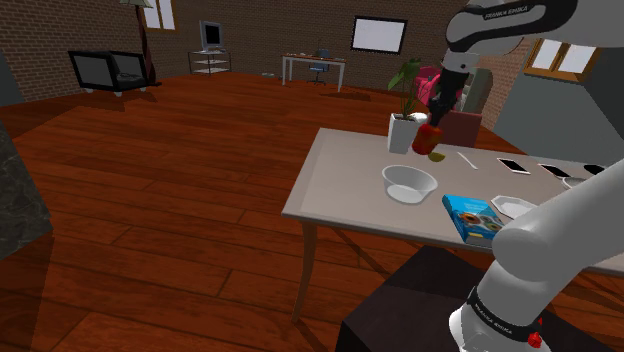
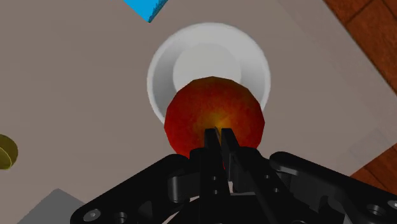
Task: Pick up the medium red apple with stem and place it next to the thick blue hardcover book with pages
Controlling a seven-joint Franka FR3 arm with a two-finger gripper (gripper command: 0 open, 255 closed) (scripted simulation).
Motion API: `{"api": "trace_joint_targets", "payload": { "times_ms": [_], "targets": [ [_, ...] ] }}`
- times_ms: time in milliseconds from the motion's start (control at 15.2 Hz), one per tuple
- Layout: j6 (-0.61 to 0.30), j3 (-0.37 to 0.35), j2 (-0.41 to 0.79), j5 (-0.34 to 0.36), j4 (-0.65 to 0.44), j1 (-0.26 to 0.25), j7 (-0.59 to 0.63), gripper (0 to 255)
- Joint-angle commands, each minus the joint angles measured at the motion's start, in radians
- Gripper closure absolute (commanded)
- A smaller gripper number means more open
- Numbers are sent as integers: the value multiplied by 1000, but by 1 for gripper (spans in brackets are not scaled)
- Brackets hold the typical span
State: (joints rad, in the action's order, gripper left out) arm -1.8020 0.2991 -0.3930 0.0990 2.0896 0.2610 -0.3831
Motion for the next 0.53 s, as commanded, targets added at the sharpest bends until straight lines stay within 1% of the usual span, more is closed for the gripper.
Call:
{"api": "trace_joint_targets", "payload": {
  "times_ms": [0, 462],
  "targets": [
    [10, 12, -68, 21, 55, 19, -21, 255],
    [70, 67, -265, 97, 182, 94, -112, 255]
  ]
}}
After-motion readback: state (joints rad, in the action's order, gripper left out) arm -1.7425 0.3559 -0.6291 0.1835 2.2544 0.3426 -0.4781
